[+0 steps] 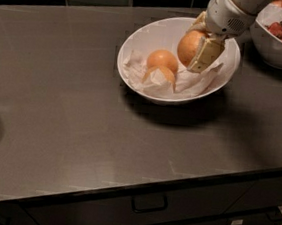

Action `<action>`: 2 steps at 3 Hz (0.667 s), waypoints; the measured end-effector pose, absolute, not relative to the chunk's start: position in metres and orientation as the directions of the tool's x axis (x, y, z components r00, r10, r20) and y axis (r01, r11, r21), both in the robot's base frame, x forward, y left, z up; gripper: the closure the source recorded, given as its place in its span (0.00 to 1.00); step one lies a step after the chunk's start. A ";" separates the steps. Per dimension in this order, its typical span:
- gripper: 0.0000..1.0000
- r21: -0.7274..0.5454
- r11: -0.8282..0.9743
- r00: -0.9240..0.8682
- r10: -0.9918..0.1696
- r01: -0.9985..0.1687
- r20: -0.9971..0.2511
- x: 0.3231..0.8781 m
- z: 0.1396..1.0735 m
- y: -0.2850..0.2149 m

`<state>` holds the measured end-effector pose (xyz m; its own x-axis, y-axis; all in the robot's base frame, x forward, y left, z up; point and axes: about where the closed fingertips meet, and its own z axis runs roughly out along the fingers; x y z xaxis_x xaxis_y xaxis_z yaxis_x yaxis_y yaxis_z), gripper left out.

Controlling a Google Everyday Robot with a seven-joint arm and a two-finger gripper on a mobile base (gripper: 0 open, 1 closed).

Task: Pick orange from white bowl

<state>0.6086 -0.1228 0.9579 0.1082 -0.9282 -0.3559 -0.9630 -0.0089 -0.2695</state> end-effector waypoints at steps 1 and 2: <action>1.00 -0.306 -0.005 0.128 -0.915 -0.952 -0.382 0.603 0.974 -0.122; 1.00 -0.306 -0.005 0.128 -0.915 -0.952 -0.382 0.603 0.974 -0.122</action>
Offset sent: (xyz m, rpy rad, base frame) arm -0.0048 0.0005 0.0137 0.0277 -0.0314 0.0060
